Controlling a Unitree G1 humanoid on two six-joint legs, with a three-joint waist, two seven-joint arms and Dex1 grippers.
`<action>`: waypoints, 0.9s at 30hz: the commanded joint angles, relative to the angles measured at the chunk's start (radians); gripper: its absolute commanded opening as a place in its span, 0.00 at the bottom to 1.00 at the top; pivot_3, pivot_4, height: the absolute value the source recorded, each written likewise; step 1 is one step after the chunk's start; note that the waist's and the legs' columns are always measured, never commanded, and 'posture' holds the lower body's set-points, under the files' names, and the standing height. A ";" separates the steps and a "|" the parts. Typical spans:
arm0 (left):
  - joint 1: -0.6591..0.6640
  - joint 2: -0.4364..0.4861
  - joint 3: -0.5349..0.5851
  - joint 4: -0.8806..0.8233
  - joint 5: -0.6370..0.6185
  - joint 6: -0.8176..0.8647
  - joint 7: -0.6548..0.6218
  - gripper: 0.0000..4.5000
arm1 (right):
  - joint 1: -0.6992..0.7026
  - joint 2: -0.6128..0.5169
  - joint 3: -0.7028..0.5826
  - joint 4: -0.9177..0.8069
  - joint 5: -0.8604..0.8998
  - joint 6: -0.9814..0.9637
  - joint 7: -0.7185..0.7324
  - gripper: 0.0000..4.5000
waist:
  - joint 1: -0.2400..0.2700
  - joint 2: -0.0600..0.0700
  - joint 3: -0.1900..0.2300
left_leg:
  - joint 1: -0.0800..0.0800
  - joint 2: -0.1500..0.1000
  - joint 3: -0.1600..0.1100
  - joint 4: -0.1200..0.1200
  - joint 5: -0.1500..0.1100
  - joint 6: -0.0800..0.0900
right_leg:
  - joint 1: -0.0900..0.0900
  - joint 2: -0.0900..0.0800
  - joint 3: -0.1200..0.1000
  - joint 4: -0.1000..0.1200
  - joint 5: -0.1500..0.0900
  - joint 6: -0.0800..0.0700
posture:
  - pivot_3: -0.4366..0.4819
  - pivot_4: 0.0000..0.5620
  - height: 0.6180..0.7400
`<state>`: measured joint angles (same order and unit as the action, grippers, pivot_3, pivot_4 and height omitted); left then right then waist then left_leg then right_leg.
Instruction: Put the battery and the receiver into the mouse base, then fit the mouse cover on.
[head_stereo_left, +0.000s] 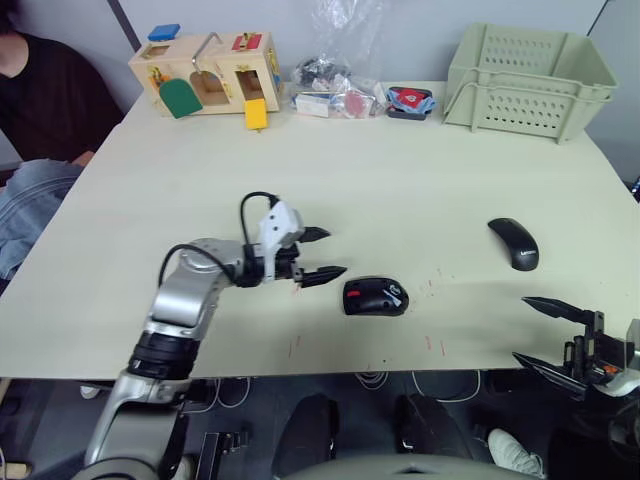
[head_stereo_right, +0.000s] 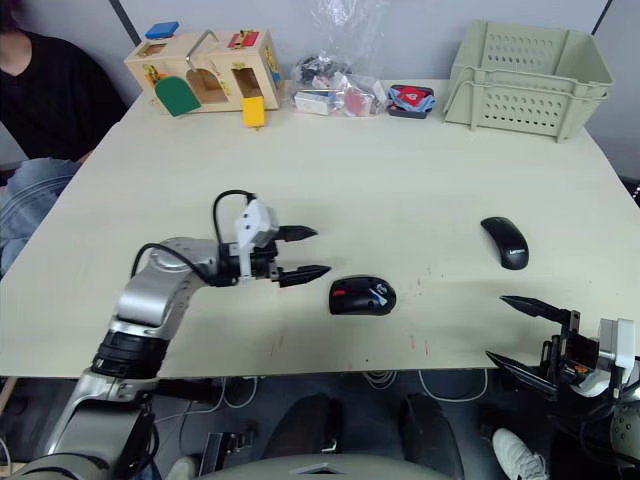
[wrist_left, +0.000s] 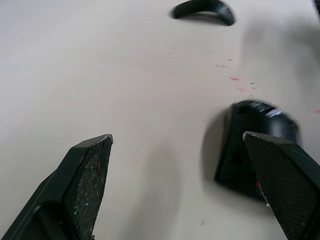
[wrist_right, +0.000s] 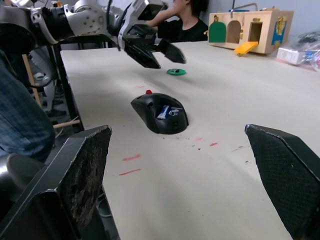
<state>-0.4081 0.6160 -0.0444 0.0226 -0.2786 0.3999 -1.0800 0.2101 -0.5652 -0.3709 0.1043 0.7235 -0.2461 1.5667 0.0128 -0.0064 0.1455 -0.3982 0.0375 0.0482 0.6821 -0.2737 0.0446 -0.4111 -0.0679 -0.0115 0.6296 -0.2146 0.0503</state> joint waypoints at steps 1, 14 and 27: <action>-0.022 0.029 0.073 0.075 -0.019 -0.084 -0.009 0.99 | -0.012 0.001 -0.016 0.006 0.005 -0.019 0.012 1.00 | 0.002 0.000 0.000 | 0.000 0.000 0.000 0.000 0.000 0.000 | 0.000 0.000 0.000 0.000 0.000 0.000 | 0.48 0.27 1.00; -0.261 0.098 0.074 0.617 0.035 -0.368 -0.207 0.99 | -0.027 0.018 -0.013 0.020 -0.010 -0.034 0.013 1.00 | 0.002 -0.002 0.001 | 0.000 -0.001 0.003 0.000 0.000 0.000 | 0.000 0.000 0.000 0.001 0.000 0.000 | 0.48 0.27 1.00; -0.487 0.099 0.065 1.131 0.169 -0.637 -0.273 0.69 | -0.040 0.034 -0.002 0.010 -0.019 -0.056 -0.010 1.00 | 0.001 -0.007 0.005 | -0.001 0.000 0.006 0.000 0.000 0.000 | 0.000 0.000 0.000 0.002 0.003 0.004 | 0.48 0.27 1.00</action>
<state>-0.8676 0.7060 0.0139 1.1220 -0.1291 -0.1949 -1.3677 0.1742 -0.5317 -0.3657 0.1357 0.7011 -0.2873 1.5604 0.0140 -0.0136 0.1501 -0.3987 0.0371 0.0543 0.6825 -0.2737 0.0445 -0.4114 -0.0676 -0.0116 0.6313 -0.2120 0.0545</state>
